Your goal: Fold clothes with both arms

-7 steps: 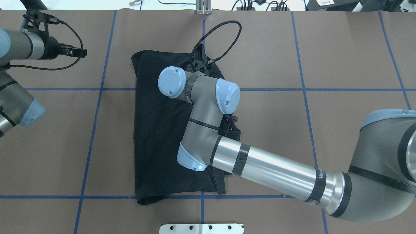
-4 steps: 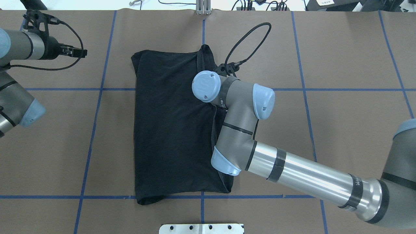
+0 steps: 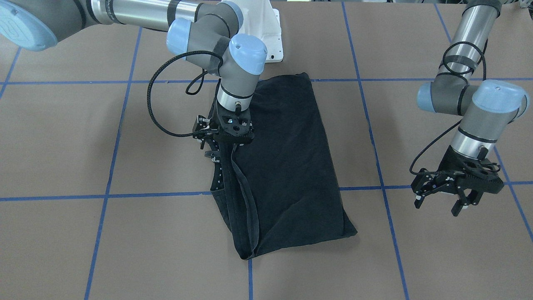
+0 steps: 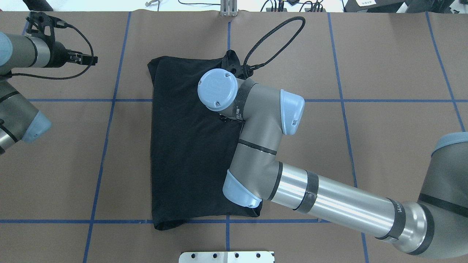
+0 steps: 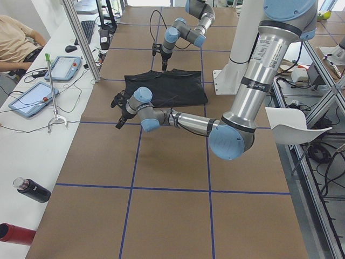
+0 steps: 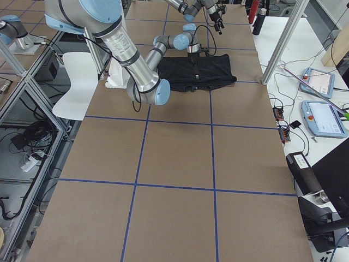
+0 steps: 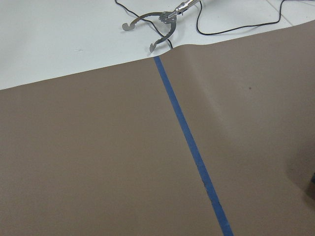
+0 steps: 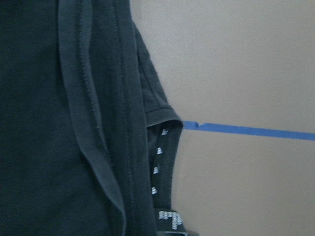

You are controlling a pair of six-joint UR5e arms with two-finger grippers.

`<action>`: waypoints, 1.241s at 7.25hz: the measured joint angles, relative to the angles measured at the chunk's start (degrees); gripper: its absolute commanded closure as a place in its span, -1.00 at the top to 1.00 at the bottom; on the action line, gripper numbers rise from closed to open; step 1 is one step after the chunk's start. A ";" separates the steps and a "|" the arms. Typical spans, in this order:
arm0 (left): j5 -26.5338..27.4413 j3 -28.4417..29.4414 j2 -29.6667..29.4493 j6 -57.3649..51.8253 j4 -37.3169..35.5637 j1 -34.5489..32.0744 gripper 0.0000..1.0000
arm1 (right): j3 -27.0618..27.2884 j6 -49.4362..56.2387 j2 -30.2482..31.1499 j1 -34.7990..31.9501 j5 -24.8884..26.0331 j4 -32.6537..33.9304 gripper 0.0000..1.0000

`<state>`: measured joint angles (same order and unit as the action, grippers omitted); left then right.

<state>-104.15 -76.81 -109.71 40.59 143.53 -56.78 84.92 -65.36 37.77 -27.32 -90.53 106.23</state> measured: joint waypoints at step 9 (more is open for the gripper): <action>0.00 -0.44 0.03 0.02 0.00 0.00 1.00 | -0.28 -6.69 0.51 7.43 0.19 11.02 1.00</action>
<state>-104.15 -77.25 -109.69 40.61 143.53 -56.78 84.64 -72.05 38.29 -19.89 -90.34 117.25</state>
